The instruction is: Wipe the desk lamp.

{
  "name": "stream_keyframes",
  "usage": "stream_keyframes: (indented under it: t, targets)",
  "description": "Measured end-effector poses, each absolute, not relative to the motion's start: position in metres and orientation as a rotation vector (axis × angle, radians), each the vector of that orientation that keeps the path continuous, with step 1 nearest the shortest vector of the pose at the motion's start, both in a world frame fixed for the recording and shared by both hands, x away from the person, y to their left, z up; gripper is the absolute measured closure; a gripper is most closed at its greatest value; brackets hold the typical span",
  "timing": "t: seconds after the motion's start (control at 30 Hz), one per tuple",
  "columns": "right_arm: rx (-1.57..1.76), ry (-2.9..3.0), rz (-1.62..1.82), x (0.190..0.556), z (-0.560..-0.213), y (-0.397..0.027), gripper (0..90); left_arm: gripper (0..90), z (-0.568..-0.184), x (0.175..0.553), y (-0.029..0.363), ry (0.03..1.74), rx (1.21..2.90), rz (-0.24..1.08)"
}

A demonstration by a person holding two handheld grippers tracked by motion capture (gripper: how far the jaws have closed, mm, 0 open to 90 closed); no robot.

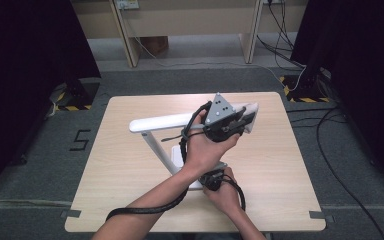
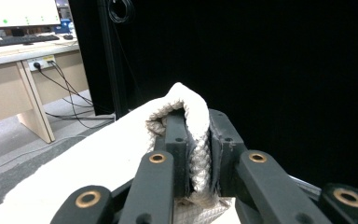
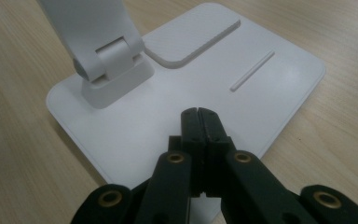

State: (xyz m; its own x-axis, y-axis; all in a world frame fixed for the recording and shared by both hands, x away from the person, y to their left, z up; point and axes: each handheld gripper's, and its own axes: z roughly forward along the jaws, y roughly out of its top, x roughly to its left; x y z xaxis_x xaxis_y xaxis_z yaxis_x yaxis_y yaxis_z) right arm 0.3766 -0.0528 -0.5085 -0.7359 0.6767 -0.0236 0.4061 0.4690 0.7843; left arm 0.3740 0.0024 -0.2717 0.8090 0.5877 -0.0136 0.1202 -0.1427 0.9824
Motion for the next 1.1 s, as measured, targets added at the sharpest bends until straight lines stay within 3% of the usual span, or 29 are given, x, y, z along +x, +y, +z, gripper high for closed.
stream_keyframes:
  t: [1.1]
  targets:
    - [0.898, 2.389, 1.143, 0.377, -0.509, -0.053, 90.0, 80.2, -0.302, 0.370, 0.002, 0.592, 1.724, 0.460]
